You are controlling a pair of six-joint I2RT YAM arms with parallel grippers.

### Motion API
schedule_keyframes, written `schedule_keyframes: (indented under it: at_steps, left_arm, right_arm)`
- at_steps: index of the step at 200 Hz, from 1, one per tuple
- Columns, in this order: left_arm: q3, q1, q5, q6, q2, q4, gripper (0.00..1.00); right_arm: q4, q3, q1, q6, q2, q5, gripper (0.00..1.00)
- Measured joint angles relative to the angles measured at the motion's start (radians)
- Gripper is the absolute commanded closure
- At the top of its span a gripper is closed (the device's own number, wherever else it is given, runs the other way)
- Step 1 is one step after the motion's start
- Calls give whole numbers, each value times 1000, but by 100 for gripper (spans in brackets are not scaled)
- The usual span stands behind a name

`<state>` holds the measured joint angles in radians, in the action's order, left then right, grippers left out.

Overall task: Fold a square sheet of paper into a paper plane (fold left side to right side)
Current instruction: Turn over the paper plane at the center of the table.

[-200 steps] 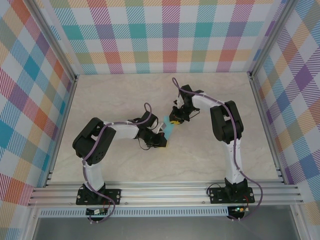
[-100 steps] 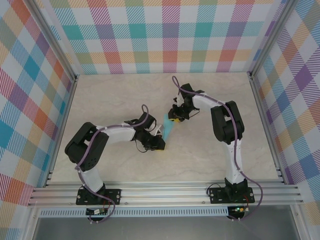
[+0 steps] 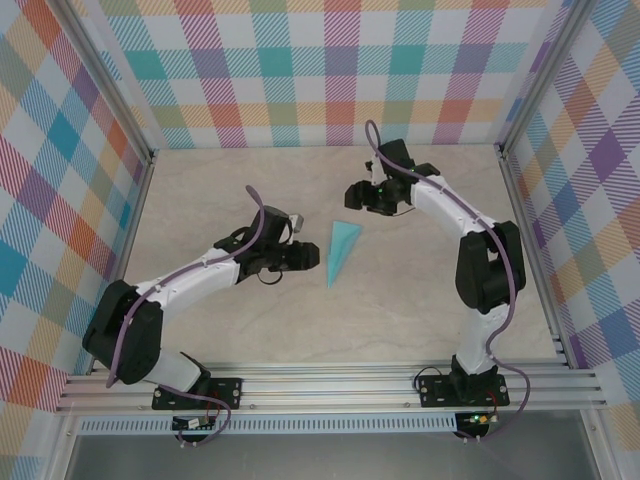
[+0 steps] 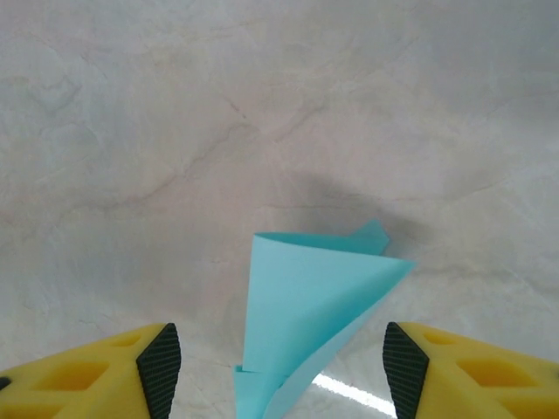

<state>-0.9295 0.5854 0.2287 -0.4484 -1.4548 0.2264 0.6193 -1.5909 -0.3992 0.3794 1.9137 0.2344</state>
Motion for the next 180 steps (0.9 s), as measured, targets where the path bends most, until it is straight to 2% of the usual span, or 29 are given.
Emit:
schedule_keyframes:
  at_steps: [34,44,100,127,170,180]
  left_arm:
    - [-4,0,-137,-12,7,1,45]
    - [-4,0,-154,-15,7,1,44]
    - [-4,0,-201,-26,7,8,44]
    - [-4,0,-216,-27,7,8,44]
    - [-4,0,-252,-26,34,16,43]
    - [-4,0,-261,-26,45,18,42]
  right_arm:
    - [12,110,-95,81,13,-3,36]
    - [19,121,-117,97,34,-2,42]
    - [27,129,-130,142,95,0,100]
    - [0,148,-125,129,56,46,100]
    - [-93,243,-119,109,-103,180,100]
    - [-118,273,-114,109,-125,211,97]
